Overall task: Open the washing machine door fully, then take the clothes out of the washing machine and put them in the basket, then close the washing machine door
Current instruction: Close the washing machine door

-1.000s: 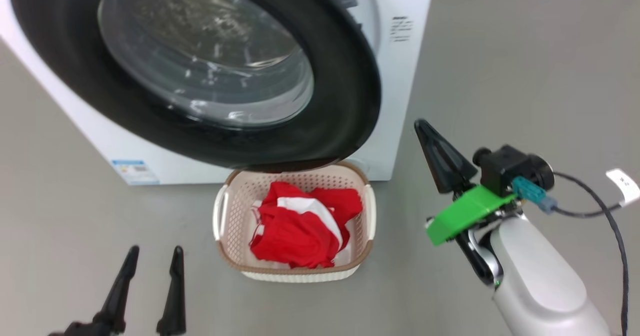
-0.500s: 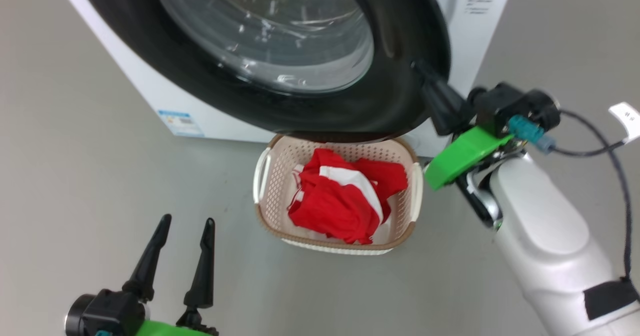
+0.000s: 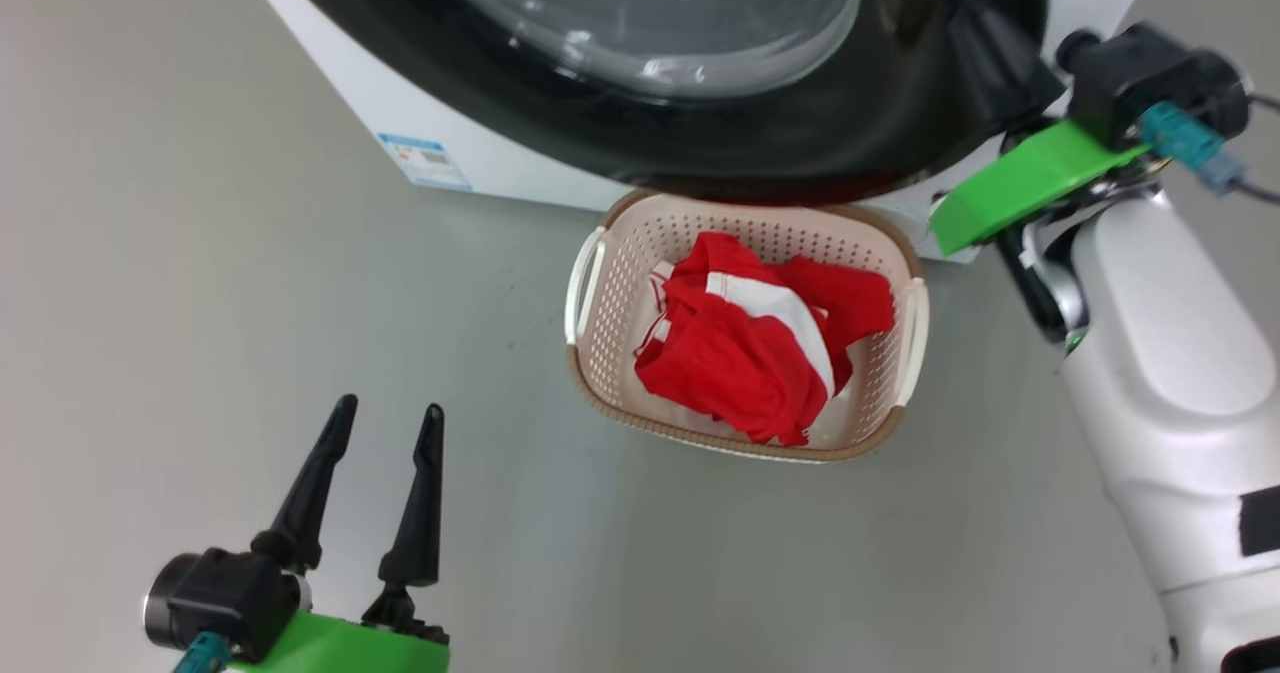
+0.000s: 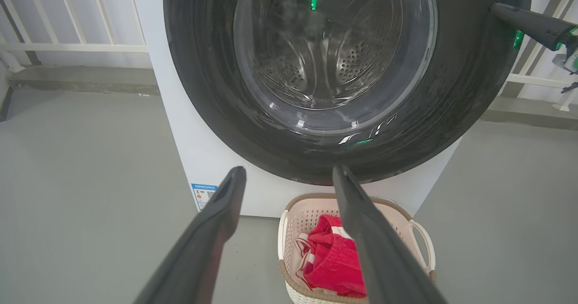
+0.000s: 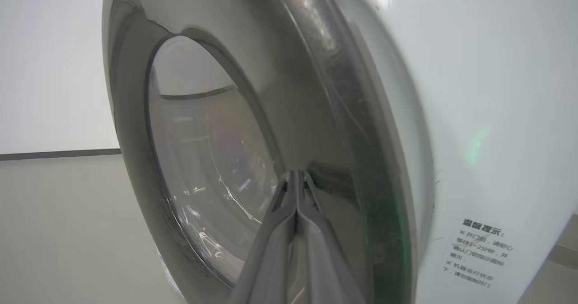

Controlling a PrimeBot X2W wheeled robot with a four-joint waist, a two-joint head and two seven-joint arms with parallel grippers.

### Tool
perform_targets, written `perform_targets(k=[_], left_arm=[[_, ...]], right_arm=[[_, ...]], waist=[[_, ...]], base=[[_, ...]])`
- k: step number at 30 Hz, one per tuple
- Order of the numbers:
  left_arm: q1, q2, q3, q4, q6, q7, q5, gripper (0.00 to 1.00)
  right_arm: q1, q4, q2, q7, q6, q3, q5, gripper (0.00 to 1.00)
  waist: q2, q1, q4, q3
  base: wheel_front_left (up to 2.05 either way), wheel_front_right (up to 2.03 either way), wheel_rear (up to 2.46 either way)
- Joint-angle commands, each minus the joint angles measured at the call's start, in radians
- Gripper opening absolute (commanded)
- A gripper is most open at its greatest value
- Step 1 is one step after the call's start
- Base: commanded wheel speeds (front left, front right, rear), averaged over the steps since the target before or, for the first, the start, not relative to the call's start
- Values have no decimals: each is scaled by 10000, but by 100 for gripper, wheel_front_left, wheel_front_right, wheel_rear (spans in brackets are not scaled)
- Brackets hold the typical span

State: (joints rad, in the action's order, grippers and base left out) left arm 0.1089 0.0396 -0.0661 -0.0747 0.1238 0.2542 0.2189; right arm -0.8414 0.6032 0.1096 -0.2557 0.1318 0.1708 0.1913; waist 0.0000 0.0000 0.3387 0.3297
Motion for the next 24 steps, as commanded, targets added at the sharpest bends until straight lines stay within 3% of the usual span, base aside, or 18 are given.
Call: perform_targets(k=[1, 16, 24], left_arm=[[218, 107, 305, 140, 33, 76, 174, 100], [670, 107, 439, -131, 64, 76, 391, 100], [717, 106, 831, -317, 66, 76, 501, 100]], right_arm=[[-315, -274, -34, -61, -11, -47, -65, 0], [-1409, -162, -226, -61, -11, -1878, -648, 0], [-1395, -128, -431, -61, -11, -1904, -702, 0]], waist=[[0, 0, 203, 256], [0, 0, 328, 714], [0, 0, 83, 640]], base=[[0, 0, 0], [0, 0, 0], [0, 0, 0]])
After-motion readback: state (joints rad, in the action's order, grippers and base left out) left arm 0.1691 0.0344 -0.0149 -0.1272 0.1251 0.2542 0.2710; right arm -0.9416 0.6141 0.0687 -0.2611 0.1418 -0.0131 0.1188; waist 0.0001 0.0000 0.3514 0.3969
